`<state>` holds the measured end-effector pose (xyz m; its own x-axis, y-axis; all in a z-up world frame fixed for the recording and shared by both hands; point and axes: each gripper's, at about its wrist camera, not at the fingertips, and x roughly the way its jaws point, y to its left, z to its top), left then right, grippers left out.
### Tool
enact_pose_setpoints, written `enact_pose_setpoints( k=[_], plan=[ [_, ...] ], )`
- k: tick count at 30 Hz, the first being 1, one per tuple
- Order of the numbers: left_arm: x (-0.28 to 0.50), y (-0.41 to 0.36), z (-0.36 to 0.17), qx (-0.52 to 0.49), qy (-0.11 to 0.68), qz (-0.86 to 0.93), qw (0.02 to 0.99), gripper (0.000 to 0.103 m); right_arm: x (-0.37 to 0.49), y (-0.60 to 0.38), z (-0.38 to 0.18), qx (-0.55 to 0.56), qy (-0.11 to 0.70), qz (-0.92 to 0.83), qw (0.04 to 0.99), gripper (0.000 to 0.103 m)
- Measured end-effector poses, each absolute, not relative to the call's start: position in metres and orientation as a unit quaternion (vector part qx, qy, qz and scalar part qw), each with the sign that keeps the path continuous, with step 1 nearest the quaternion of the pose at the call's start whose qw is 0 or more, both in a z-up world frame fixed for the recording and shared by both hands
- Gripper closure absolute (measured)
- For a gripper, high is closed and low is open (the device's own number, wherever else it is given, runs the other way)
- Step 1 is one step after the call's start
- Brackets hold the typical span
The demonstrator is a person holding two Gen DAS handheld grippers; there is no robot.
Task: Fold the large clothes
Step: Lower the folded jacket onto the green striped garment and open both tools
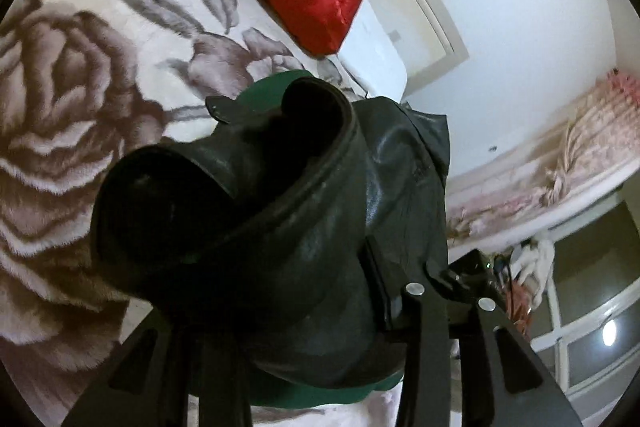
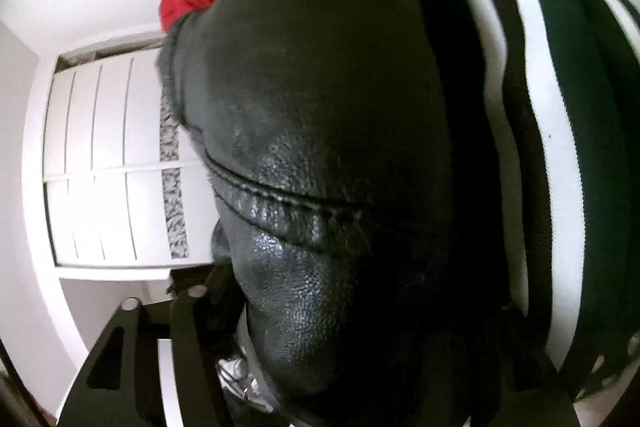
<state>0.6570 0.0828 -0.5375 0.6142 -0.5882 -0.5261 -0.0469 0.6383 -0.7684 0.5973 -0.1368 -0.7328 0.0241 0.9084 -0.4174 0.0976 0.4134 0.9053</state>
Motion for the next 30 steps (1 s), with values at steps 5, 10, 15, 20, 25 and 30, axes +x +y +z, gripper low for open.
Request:
enact_pose_setpoints(
  k=[5,10,15,20,25,30],
  plan=[
    [0.653,0.078,-0.525,-0.383,0.44,-0.159,0.796,0.062,0.573,-0.128,-0.687,0.343,0.64,0.276,0.629,0.02],
    [0.64,0.062,-0.494,-0.287,0.467,-0.096,0.83,0.014,0.551,-0.119,-0.613,0.152,0.622,0.135,0.756,0.009],
    [0.626,0.054,-0.46,-0.177,0.461,-0.03,0.869,0.006,0.505,-0.09,-0.562,0.011,0.58,0.053,0.813,0.009],
    [0.599,0.041,-0.422,-0.059,0.446,0.025,0.893,0.005,0.423,-0.047,-0.514,-0.019,0.549,-0.008,0.835,0.008],
    [0.559,0.032,-0.379,-0.01,0.437,0.006,0.899,0.004,0.355,-0.032,-0.446,0.0,0.531,-0.038,0.847,0.008],
    [0.5,0.027,-0.311,0.014,0.421,-0.023,0.907,0.004,0.278,-0.02,-0.362,0.012,0.499,-0.06,0.864,0.008]
  ],
)
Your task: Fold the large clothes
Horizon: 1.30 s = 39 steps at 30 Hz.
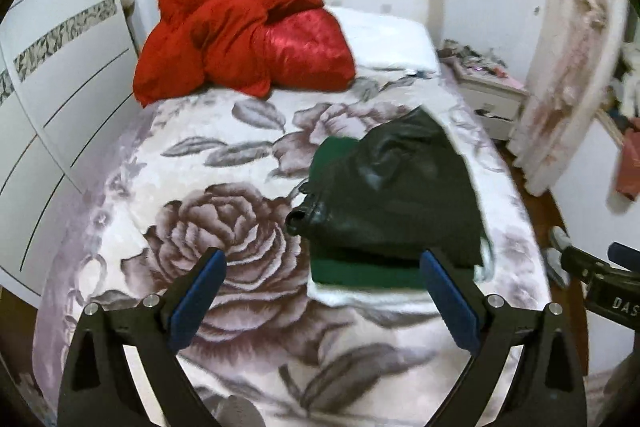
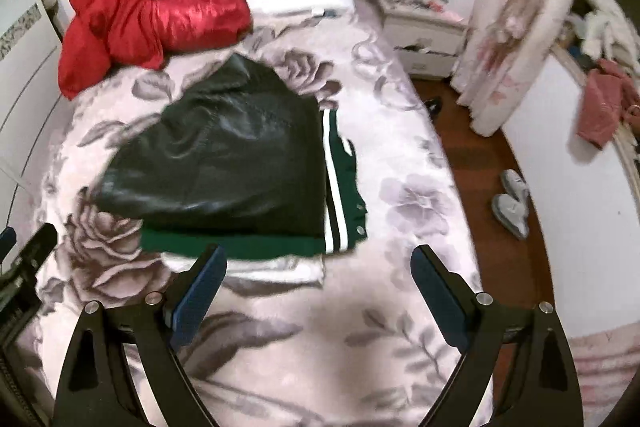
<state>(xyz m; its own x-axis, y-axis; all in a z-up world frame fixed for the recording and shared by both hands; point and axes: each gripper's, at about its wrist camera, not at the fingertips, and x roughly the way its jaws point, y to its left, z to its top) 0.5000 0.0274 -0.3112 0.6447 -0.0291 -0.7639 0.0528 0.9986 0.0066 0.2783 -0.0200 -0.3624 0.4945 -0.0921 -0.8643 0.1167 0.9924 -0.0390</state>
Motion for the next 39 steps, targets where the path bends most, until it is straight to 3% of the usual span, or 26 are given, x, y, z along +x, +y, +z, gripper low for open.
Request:
enact_pose_setpoints(
  k=[11,21,39],
  plan=[
    [0.363,0.027,-0.172,0.03,0.381,-0.041,0.923,0.004,0.093,-0.014,-0.187,0.009,0.431,-0.087,0.898,0.008],
    [0.278,0.033,-0.098,0.015,0.354,-0.04,0.934,0.004,-0.027,-0.018,-0.077,-0.012,0.39,-0.086,0.917,0.008],
    [0.206,0.043,-0.048,0.006,0.298,-0.028,0.954,0.004,-0.126,-0.009,0.006,-0.028,0.33,-0.084,0.94,0.005]
  ],
)
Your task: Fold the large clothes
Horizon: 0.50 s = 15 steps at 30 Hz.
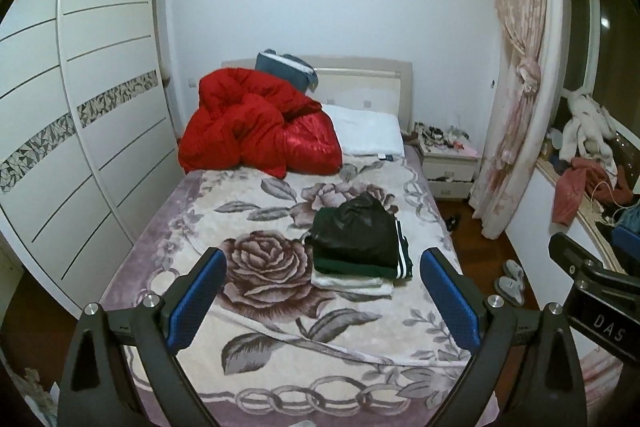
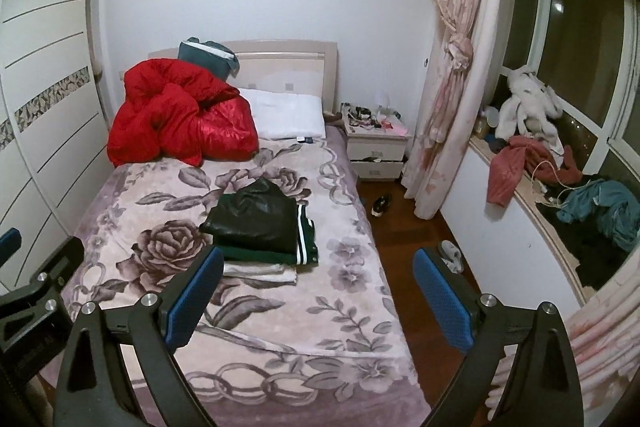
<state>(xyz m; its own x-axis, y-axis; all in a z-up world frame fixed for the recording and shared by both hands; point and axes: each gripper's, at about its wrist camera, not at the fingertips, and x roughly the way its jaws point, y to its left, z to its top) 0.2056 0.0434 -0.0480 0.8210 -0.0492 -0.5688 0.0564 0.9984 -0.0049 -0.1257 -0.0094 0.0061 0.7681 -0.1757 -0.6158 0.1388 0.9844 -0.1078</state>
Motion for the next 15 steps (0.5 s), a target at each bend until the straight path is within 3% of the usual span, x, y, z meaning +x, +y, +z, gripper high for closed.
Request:
enact_pose_setpoints(
  k=[15],
  plan=[
    [0.192,0.048,-0.043,0.0,0.29,-0.016,0.957,0.003,-0.14,-0.001,0.014,-0.036,0.318,-0.081,0.944,0.002]
  ],
)
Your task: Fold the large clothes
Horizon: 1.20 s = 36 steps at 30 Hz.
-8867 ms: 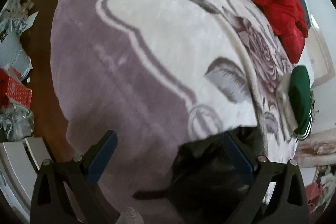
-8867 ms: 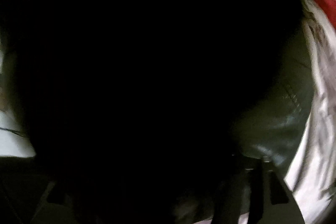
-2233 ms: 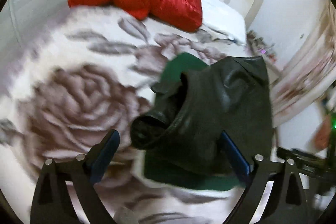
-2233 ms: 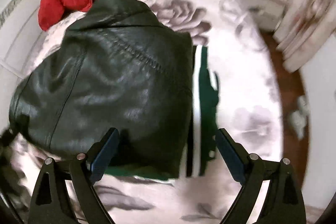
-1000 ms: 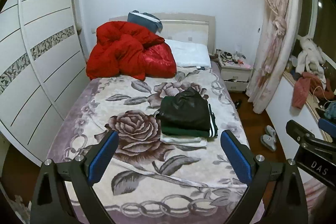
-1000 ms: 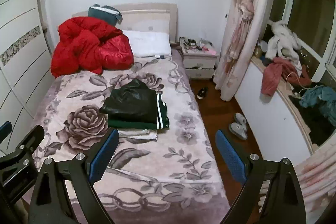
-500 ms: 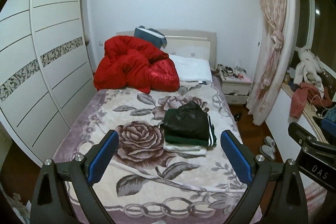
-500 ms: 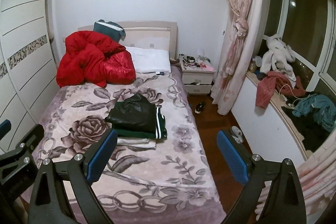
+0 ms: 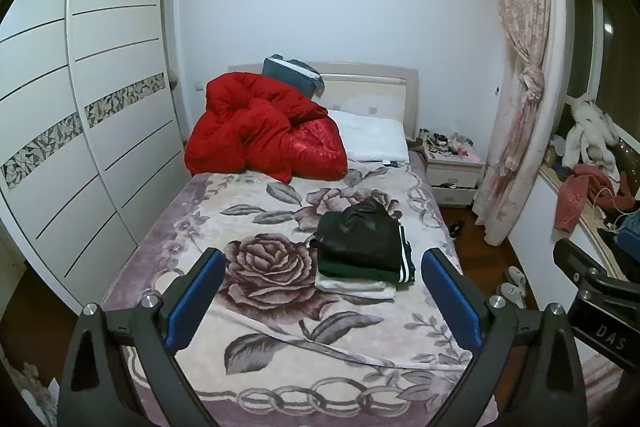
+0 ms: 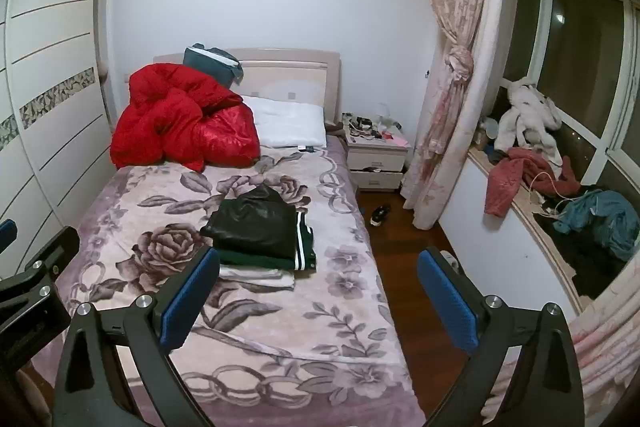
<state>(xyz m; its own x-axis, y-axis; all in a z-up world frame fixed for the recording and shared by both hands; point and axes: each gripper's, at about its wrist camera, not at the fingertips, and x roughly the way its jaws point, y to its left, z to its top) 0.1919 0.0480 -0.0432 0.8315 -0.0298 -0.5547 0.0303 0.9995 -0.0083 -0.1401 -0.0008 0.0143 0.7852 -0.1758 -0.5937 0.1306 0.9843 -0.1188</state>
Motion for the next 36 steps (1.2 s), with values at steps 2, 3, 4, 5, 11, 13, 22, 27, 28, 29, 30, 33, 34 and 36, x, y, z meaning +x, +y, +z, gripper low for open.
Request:
enact_pose_setpoints(
  k=[2,3,4,5,11,13,22,27,28,29,30,33,34,36],
  plan=[
    [0.19,0.049,-0.043,0.002,0.29,-0.014,0.957,0.003,-0.142,-0.001,0.013,-0.031,0.317,-0.082,0.944,0.002],
    [0.19,0.049,-0.043,0.002,0.289,-0.014,0.957,0.003,-0.143,0.0,0.014,-0.031,0.315,-0.083,0.945,0.002],
    [0.19,0.048,-0.043,0.002,0.289,-0.013,0.957,0.003,-0.143,0.0,0.014,-0.031,0.315,-0.082,0.945,0.002],
    [0.19,0.048,-0.043,0.003,0.29,-0.013,0.957,0.003,-0.145,0.0,0.014,-0.03,0.316,-0.082,0.945,0.002],
    [0.188,0.052,-0.041,0.004,0.287,-0.012,0.958,0.003,-0.147,0.003,0.013,-0.027,0.317,-0.079,0.945,0.002],
    [0.187,0.053,-0.04,0.004,0.286,-0.013,0.958,0.003,-0.146,0.003,0.014,-0.028,0.319,-0.077,0.944,0.002],
    [0.185,0.053,-0.037,0.006,0.283,-0.013,0.959,0.003,-0.139,0.004,0.015,-0.027,0.319,-0.07,0.945,0.002],
    [0.186,0.054,-0.038,0.007,0.283,-0.015,0.959,0.003,-0.139,0.007,0.014,-0.028,0.32,-0.067,0.945,0.002],
    [0.186,0.054,-0.037,0.007,0.283,-0.015,0.959,0.003,-0.138,0.007,0.014,-0.028,0.319,-0.066,0.945,0.002],
    [0.185,0.054,-0.036,0.007,0.283,-0.015,0.959,0.003,-0.138,0.008,0.014,-0.027,0.32,-0.065,0.945,0.002],
    [0.185,0.054,-0.036,0.006,0.283,-0.014,0.959,0.003,-0.138,0.009,0.013,-0.027,0.32,-0.063,0.945,0.002],
    [0.185,0.055,-0.036,0.007,0.283,-0.016,0.959,0.003,-0.144,0.01,0.011,-0.024,0.32,-0.064,0.945,0.002],
    [0.184,0.055,-0.035,0.007,0.282,-0.016,0.959,0.003,-0.144,0.01,0.011,-0.025,0.32,-0.064,0.945,0.002],
    [0.185,0.055,-0.034,0.006,0.283,-0.017,0.959,0.003,-0.143,0.01,0.011,-0.025,0.319,-0.064,0.945,0.002]
  ],
)
